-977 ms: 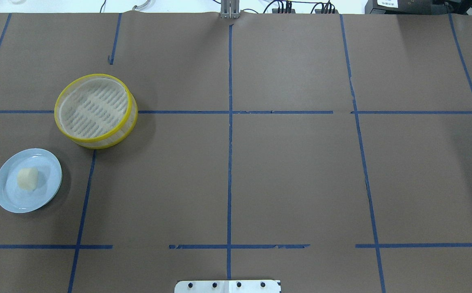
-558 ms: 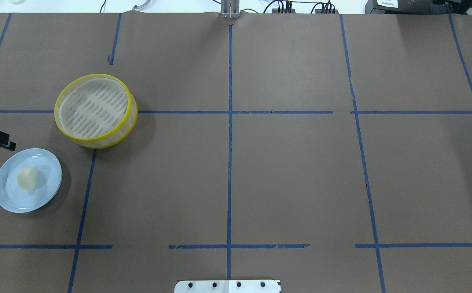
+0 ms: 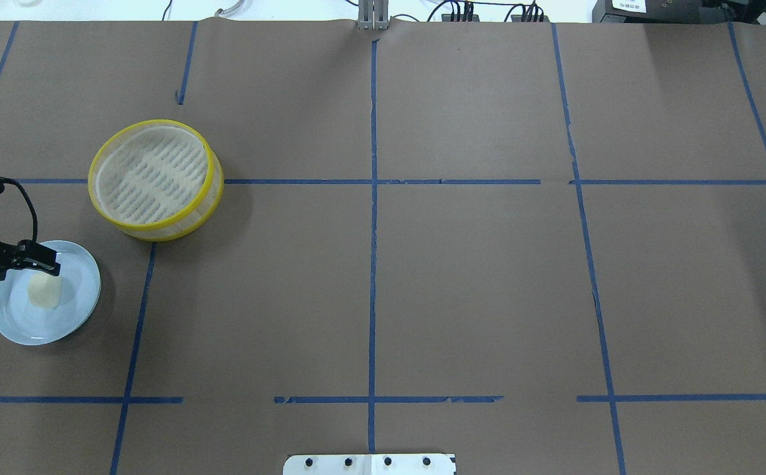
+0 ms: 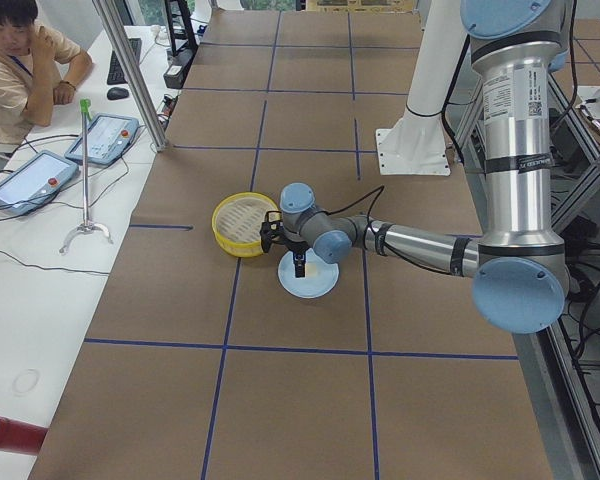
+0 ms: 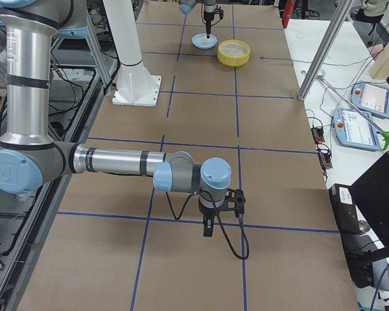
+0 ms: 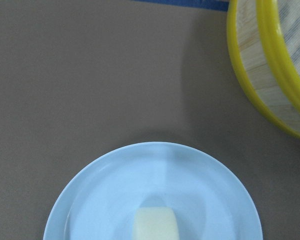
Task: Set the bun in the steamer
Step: 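Move the left gripper down over the white bun on the blue plate, then close the left gripper on the white bun and lift it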
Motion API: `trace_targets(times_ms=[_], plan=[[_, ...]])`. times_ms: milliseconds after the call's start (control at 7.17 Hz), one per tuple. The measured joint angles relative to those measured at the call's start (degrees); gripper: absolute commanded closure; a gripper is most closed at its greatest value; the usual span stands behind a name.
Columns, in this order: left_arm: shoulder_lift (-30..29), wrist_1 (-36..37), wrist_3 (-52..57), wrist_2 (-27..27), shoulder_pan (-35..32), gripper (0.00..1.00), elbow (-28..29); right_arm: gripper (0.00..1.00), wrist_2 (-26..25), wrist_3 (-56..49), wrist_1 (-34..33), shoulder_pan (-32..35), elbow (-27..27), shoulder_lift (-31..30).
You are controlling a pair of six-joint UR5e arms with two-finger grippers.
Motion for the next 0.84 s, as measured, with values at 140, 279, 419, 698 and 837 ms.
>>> trace_targets(times_ms=[140, 279, 419, 698, 837], plan=[[-0.07, -1.14, -0.09, 0.19, 0.75, 0.07, 1.27, 0.00, 0.00, 0.00, 0.00, 0.00, 0.00, 0.00], [-0.13, -2.24, -0.25, 0.23, 1.42, 0.09, 2.26, 0.00, 0.00, 0.00, 0.00, 0.00, 0.00, 0.00], [-0.17, -2.81, -0.95, 0.24, 2.09, 0.12, 2.67, 0.00, 0.00, 0.00, 0.00, 0.00, 0.00, 0.00], [-0.19, -3.18, -2.77, 0.46, 3.61, 0.48, 2.65, 0.00, 0.00, 0.00, 0.02, 0.00, 0.00, 0.00], [-0.13, -3.22, -3.07, 0.78, 4.06, 0.71, 2.49, 0.00, 0.00, 0.00, 0.04, 0.00, 0.00, 0.00]])
